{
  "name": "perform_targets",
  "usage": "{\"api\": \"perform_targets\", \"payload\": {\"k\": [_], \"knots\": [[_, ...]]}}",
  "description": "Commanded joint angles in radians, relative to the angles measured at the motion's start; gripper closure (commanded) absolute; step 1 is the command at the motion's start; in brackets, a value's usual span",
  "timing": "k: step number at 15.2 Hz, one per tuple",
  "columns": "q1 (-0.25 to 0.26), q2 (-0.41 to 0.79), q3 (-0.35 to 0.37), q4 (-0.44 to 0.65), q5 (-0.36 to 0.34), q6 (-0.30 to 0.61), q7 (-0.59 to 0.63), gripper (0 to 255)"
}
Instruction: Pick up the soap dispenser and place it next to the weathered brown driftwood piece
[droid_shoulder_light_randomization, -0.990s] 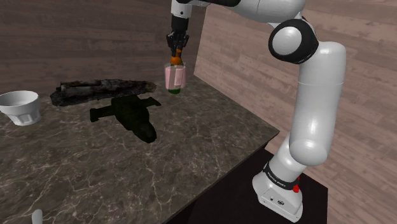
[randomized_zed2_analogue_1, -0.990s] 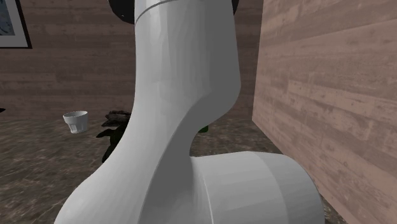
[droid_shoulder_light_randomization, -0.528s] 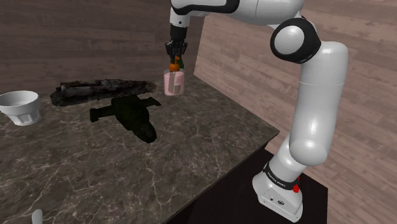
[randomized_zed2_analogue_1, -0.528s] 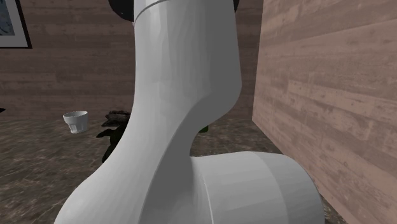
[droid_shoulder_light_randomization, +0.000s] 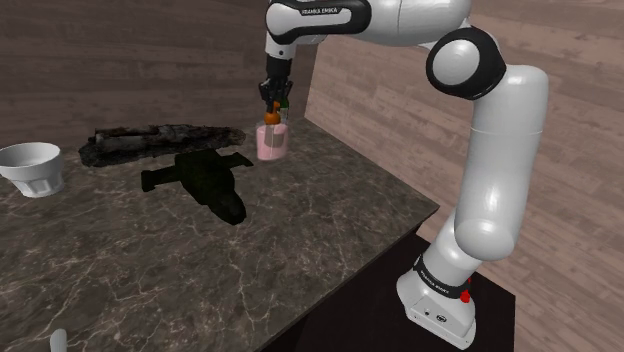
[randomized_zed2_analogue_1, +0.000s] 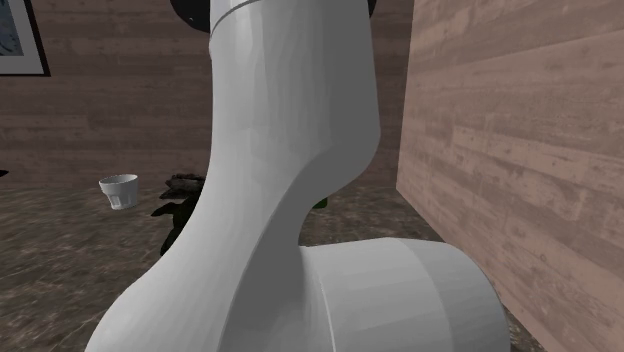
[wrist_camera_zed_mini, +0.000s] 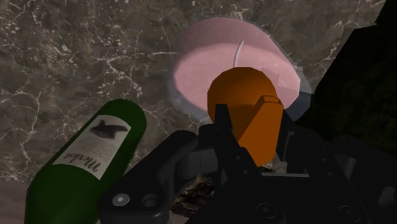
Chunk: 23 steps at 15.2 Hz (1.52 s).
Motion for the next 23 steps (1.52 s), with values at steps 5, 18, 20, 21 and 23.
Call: {"api": "perform_targets", "payload": {"k": [5, 18, 20, 21, 23], "knots": [[0.001, 0.006, 0.000, -0.070, 0.000, 0.077, 0.003, 255], [0.001, 0.020, 0.001, -0.125, -0.001, 0.146, 0.004, 255], [0.001, 0.020, 0.001, -0.125, -0.001, 0.146, 0.004, 0], [0.001, 0.020, 0.001, -0.125, -0.001, 0.146, 0.004, 0], [0.001, 0.021, 0.001, -0.125, -0.001, 0.146, 0.004, 0]]}}
